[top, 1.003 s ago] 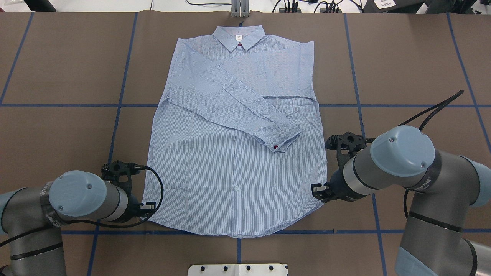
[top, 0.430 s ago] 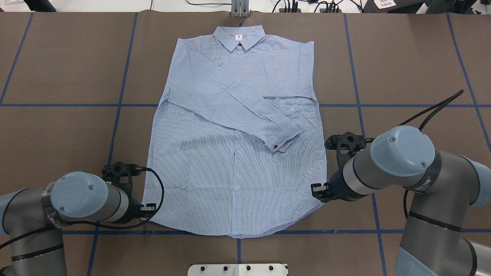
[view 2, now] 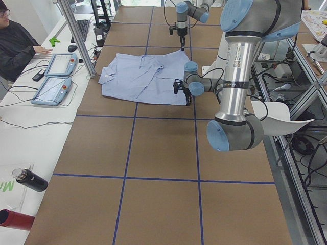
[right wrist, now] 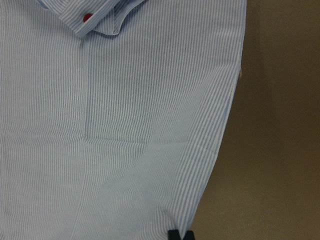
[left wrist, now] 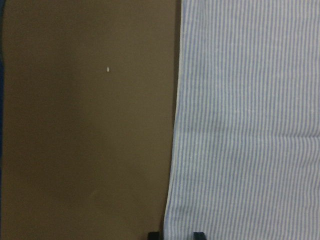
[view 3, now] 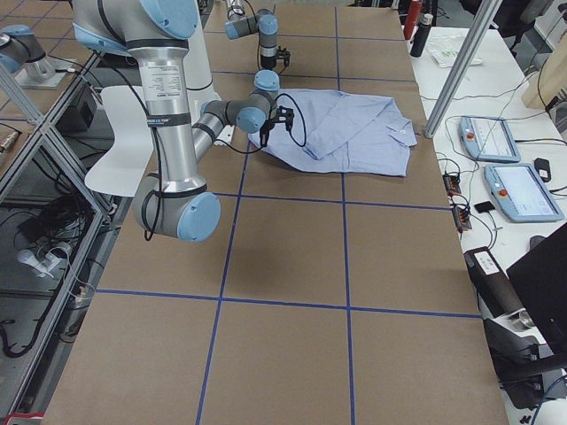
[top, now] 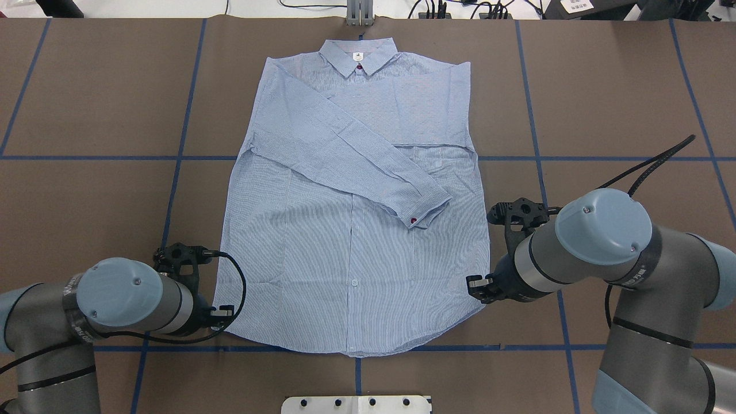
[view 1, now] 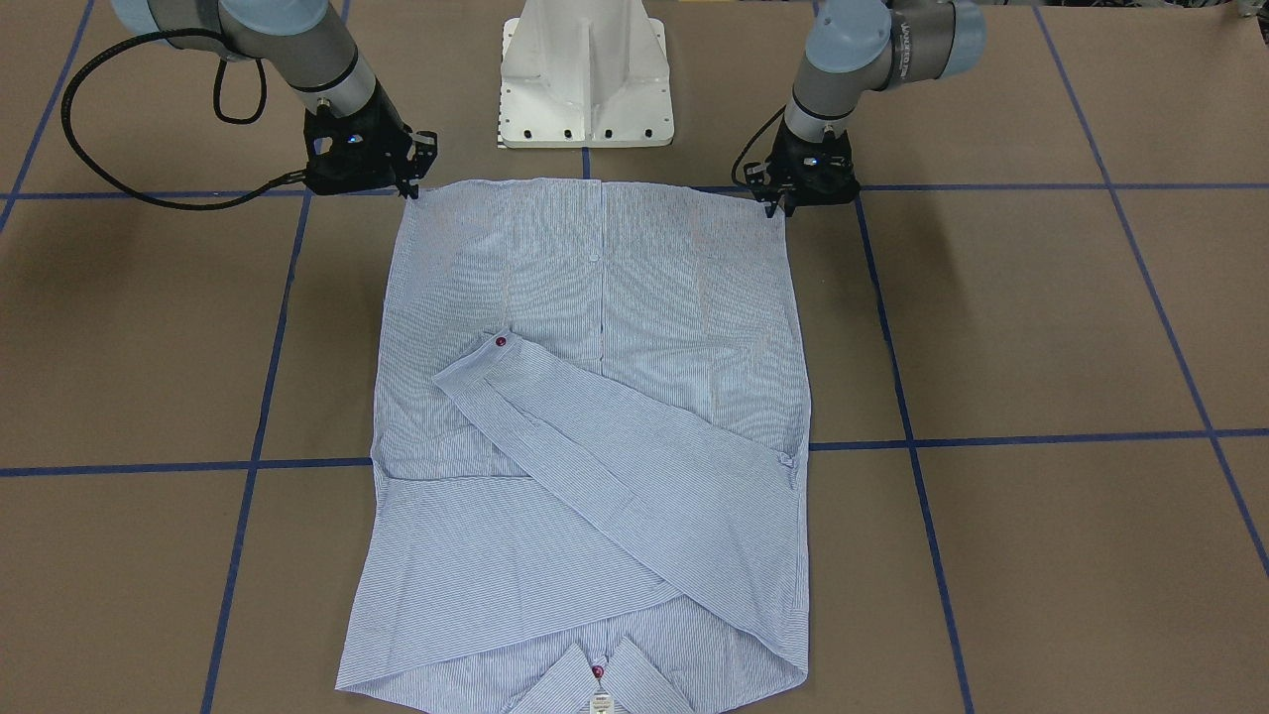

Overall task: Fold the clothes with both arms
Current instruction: 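Close both grippers on the hem corners of the shirt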

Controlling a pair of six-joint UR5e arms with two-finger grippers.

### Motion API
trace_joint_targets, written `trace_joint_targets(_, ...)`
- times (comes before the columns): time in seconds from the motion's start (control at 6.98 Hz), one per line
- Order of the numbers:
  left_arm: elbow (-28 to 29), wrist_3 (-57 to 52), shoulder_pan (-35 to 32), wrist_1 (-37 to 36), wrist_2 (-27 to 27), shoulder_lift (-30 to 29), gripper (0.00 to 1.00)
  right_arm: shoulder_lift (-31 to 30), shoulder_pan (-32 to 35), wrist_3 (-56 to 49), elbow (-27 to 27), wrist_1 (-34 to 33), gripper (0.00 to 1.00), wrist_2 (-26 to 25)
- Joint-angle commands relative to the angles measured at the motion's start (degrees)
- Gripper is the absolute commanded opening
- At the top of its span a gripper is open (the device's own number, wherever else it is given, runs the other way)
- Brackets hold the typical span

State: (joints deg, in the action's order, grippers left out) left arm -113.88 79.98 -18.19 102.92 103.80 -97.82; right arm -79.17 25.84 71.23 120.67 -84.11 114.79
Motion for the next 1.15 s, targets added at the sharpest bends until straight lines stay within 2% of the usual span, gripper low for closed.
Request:
trace_joint_targets(0.0,0.06,0.00,0.00,-0.09,0.00,0.00,0.34,0.07,0.09,-0.04,0.09,0.00,0.00,0.00)
trace_joint_targets(0.57,0.06,0.09,0.26,-0.09,0.09,-0.18,0.16,0.07,0.09,-0.04,0.00,0.00,0.00,0.00)
trace_joint_targets(0.86,-0.20,0.09,0.70,-0.17,0.09,-0.18,0.00,0.07,0.09,-0.04,0.00,0.00,0.00,0.00)
trace_joint_targets(1.0,-0.29,0.09,0.70,-0.35,0.09,-0.09,0.00,0.16,0.26,-0.04,0.09,0.00,0.00,0.00)
